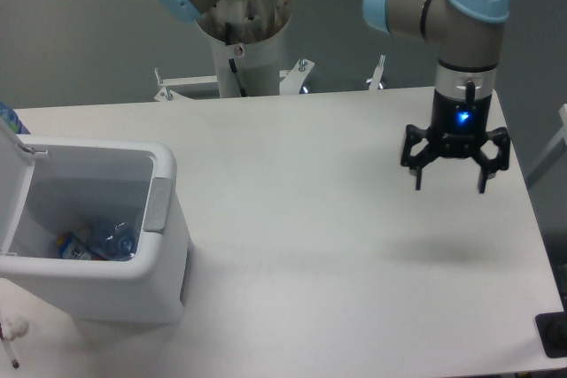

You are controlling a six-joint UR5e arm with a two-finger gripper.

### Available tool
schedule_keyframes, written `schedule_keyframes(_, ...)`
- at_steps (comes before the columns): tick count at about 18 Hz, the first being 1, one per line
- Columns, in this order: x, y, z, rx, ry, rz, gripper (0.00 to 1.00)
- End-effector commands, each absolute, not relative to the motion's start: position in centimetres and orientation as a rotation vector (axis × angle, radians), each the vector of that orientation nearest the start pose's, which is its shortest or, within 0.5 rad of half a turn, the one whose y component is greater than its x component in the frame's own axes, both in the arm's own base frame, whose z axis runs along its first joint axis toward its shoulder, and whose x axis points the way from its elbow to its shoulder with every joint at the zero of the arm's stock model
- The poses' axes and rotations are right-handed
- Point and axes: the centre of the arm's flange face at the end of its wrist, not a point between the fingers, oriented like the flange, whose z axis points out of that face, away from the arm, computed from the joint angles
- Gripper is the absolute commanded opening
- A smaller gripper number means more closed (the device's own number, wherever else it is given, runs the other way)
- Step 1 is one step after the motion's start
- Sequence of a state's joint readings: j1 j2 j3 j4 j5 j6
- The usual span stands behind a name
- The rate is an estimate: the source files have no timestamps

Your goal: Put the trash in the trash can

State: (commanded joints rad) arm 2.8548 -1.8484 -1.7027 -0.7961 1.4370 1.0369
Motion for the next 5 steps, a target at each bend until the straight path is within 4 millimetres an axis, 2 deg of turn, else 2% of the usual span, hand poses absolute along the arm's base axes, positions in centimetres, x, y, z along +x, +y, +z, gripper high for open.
schedule_keyframes(5, -53.29, 31.5, 35.54, -2.906, -0.274, 0.408, 1.0)
